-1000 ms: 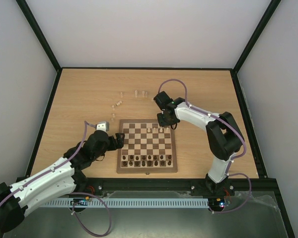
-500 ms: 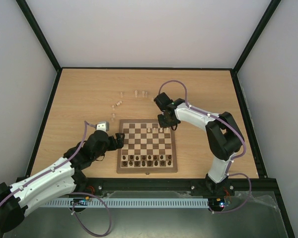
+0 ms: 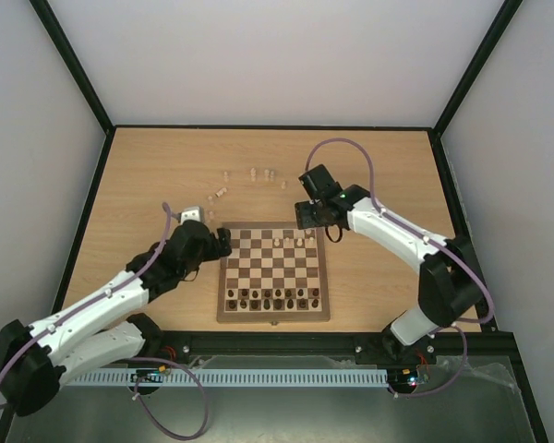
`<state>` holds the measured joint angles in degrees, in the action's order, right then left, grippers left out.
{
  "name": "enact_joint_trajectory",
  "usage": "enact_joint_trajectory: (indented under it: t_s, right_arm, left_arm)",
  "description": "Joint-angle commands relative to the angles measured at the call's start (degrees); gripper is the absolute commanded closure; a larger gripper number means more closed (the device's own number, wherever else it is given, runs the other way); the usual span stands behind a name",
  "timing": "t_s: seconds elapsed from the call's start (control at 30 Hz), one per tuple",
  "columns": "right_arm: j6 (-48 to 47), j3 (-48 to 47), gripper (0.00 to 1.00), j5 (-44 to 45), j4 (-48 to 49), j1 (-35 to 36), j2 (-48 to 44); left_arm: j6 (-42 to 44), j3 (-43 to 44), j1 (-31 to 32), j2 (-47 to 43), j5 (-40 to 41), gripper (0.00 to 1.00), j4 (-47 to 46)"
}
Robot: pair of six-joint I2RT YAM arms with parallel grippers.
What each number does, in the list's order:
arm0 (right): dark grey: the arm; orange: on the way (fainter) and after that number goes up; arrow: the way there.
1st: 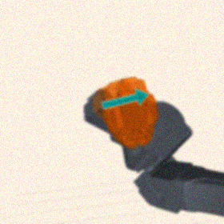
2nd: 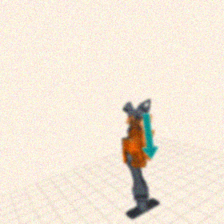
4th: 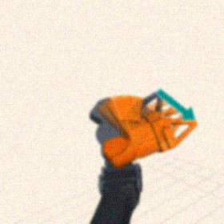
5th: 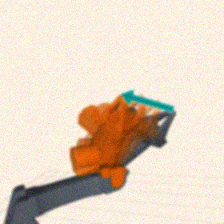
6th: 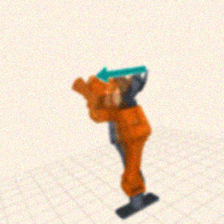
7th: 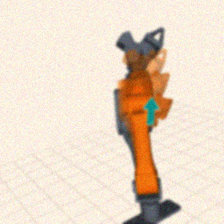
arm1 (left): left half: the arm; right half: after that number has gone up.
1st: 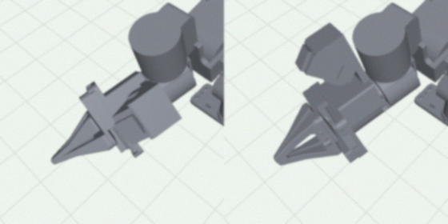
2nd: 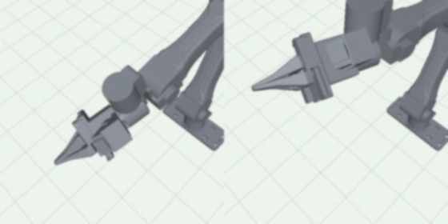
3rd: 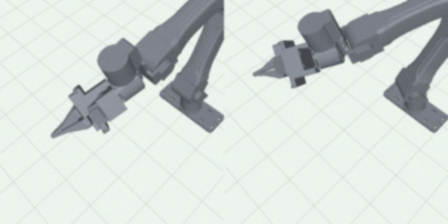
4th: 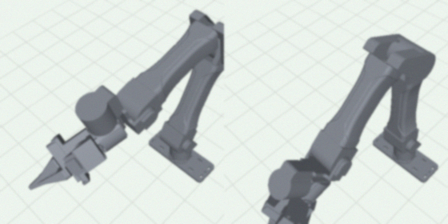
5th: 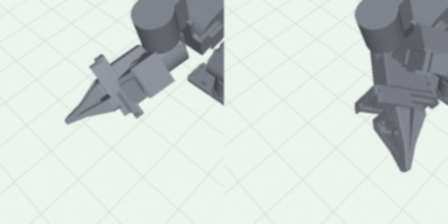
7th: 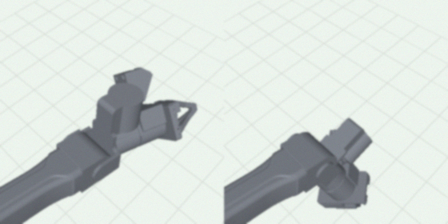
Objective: Set up the chess pieces on the board
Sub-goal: Pick up the chess piece at the center of the board.
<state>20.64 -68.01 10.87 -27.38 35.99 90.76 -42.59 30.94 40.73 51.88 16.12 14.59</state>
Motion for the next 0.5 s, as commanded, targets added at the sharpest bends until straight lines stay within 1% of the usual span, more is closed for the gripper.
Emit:
enact_joint_trajectory:
  t_s: [0.0,0.13,0.3,0.4,0.47]
  right_arm:
    - [1.65,2.66,0.29,-0.82,1.16,0.22,-5.80]
    - [2.53,6.41,0.28,-3.69,3.91,0.28,-10.98]
    - [2.44,9.82,0.28,-7.63,6.62,0.23,-13.03]
    - [2.32,10.36,0.29,-9.19,7.28,0.25,-13.44]
    - [2.30,10.85,0.29,-10.49,7.91,0.23,-13.95]
  left_arm:
    - [3.70,4.65,-5.14,4.92,1.60,0.01,2.25]
    - [5.88,6.72,-11.74,10.18,-0.52,0.01,3.07]
    - [6.80,6.65,-17.79,15.18,-3.79,0.01,1.47]
    - [7.12,6.88,-19.49,18.41,-4.82,0.09,1.06]
    - [7.38,7.14,-19.87,20.44,-5.04,0.18,1.16]
